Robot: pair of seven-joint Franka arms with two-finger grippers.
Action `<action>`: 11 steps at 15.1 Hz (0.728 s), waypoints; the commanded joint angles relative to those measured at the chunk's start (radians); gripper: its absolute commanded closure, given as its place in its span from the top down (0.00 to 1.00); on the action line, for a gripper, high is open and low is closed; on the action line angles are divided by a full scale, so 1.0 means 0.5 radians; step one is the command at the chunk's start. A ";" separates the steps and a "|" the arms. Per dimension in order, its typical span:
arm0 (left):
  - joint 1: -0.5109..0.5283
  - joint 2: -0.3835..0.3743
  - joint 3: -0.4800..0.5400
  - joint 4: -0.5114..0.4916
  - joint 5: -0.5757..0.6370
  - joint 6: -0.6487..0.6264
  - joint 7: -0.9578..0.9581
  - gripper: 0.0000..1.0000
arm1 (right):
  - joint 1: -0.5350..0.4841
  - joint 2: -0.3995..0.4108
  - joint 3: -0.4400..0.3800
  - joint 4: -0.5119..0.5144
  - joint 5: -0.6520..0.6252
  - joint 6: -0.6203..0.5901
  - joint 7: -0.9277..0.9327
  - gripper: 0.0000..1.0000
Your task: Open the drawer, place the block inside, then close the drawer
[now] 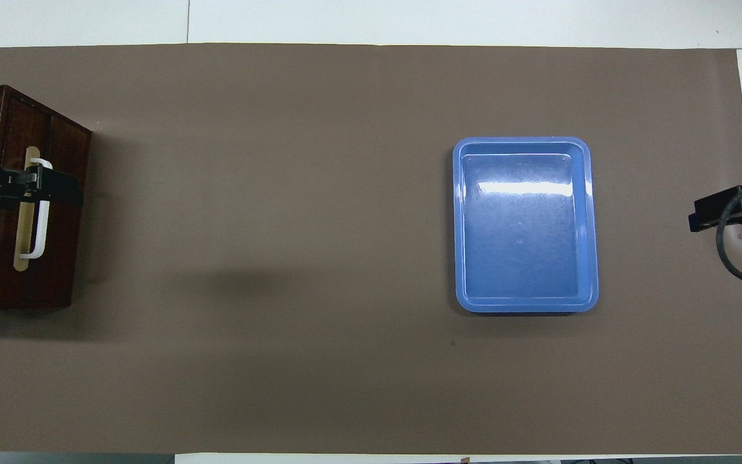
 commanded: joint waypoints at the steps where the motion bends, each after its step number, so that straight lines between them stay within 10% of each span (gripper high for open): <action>1: -0.139 -0.014 0.130 0.009 -0.016 -0.010 -0.013 1.00 | -0.012 -0.036 0.011 -0.034 -0.021 -0.016 -0.045 1.00; 11: -0.158 -0.023 0.142 0.012 -0.016 -0.115 -0.001 1.00 | -0.012 -0.036 0.011 -0.034 -0.021 -0.016 -0.045 1.00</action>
